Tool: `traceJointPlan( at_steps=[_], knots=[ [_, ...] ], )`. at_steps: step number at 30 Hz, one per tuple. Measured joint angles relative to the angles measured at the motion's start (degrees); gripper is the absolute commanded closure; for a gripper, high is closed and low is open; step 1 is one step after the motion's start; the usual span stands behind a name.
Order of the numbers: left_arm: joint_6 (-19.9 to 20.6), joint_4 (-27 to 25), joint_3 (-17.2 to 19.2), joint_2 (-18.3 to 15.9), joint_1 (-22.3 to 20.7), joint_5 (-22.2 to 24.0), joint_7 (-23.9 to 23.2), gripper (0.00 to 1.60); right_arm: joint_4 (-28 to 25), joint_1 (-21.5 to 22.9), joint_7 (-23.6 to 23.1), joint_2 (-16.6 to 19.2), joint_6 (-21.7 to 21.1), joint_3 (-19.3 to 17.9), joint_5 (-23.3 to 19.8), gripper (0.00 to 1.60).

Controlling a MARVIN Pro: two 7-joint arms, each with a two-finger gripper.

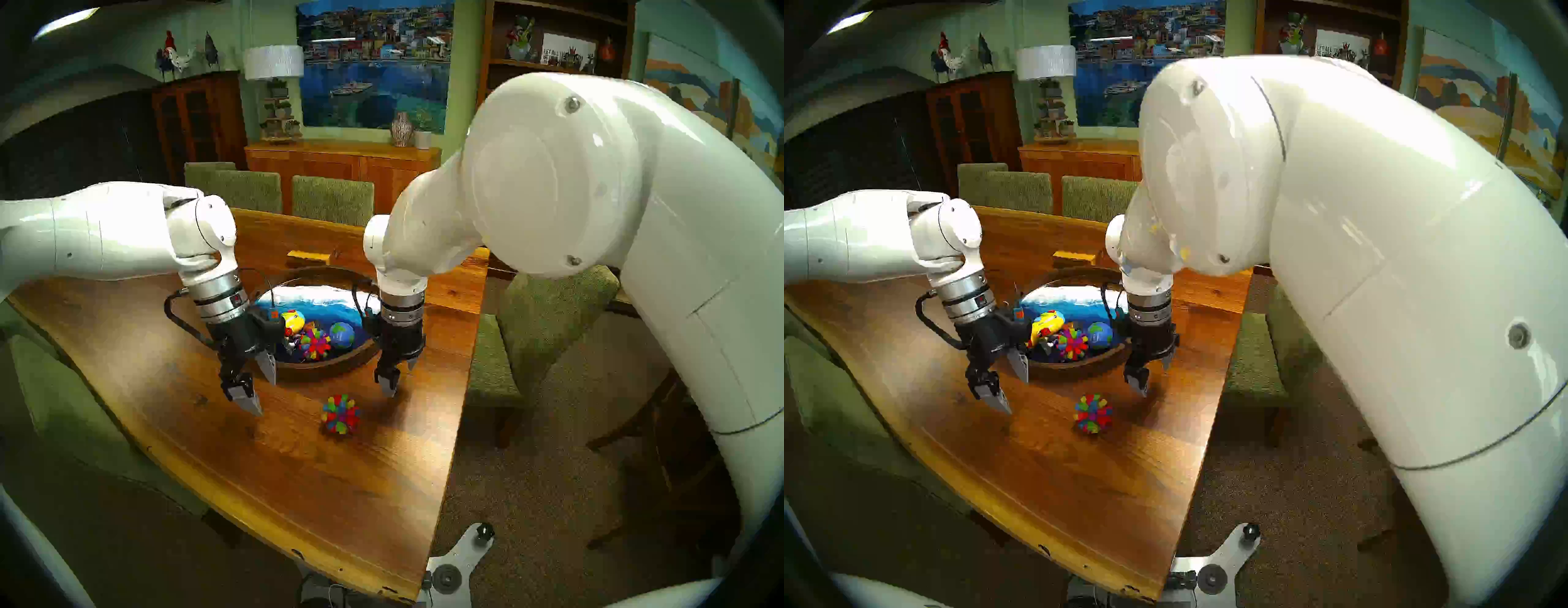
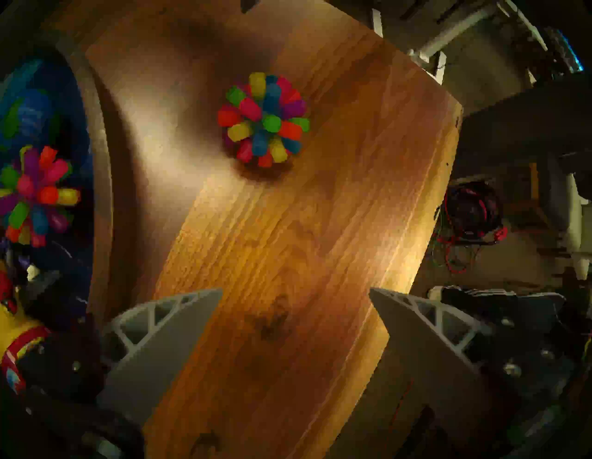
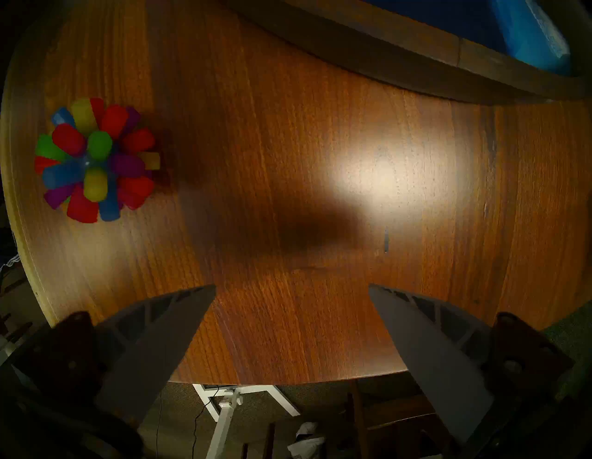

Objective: Put toys in center tray

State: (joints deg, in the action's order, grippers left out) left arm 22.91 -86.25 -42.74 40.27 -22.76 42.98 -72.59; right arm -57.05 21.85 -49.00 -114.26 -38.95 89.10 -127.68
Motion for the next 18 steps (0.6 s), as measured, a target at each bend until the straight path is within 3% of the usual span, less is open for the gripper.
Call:
traceJointPlan(
  at_steps=[9, 18],
  knots=[
    [1.5, -9.9, 0.5, -2.8, -2.4, -3.3, 6.4, 0.0, 0.0, 0.0, 0.0, 0.0, 0.0, 0.0, 0.0, 0.0],
    [7.8, -19.9, 1.0, -6.7, -4.5, -5.6, 14.6, 0.0, 0.1, 0.1, 0.0, 0.0, 0.0, 0.0, 0.0, 0.0]
  ],
)
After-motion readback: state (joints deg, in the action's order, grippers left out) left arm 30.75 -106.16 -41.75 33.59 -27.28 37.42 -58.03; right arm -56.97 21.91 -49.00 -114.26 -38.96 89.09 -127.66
